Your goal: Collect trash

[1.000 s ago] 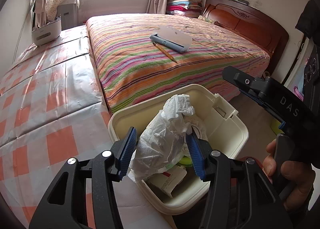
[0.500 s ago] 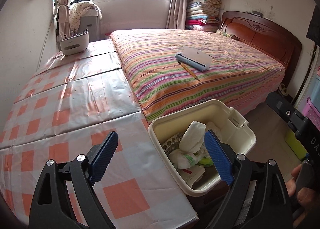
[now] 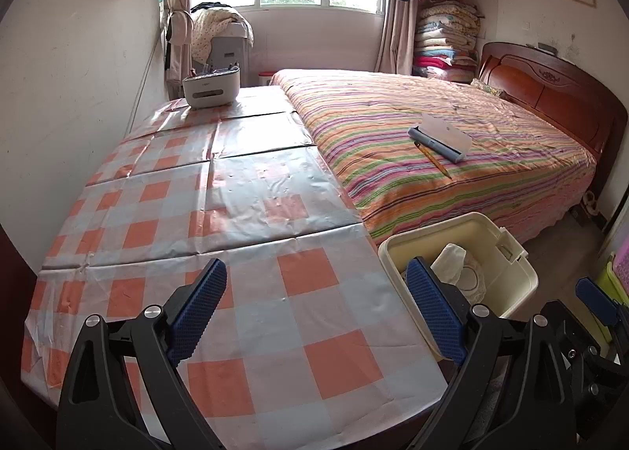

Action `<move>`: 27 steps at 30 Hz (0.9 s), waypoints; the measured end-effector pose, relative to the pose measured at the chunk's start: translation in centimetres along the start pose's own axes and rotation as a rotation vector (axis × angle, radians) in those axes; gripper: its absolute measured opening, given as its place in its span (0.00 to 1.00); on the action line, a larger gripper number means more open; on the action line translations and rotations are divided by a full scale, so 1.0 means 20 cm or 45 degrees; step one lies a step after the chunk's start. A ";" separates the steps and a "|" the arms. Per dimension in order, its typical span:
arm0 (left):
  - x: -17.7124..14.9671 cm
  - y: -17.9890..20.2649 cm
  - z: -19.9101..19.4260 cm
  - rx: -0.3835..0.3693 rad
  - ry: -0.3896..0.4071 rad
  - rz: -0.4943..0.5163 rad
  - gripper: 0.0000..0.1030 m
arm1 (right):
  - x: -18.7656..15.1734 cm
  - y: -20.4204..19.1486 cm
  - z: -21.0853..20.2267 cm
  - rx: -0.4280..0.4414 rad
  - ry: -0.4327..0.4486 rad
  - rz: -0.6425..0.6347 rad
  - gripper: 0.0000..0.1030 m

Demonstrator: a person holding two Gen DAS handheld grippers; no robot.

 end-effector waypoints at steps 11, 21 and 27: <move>0.02 -0.13 0.01 0.028 -0.006 -0.078 0.89 | 0.03 -0.07 0.11 0.005 -0.045 -0.037 0.75; 0.01 -0.17 0.06 0.045 -0.043 -0.106 0.89 | 0.03 -0.12 0.18 0.040 -0.083 -0.060 0.75; -0.01 -0.22 0.06 0.074 -0.057 -0.141 0.89 | 0.02 -0.15 0.21 0.069 -0.109 -0.069 0.75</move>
Point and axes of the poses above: each gripper's, at about its wrist camera, not at the fingertips, and z roughly the way its jaws point, y to its right, x to its top, the point moved 7 cm from there along z, roughly the way its jaws point, and after that the axes turned 1 degree about -x, right-handed, at the moved point
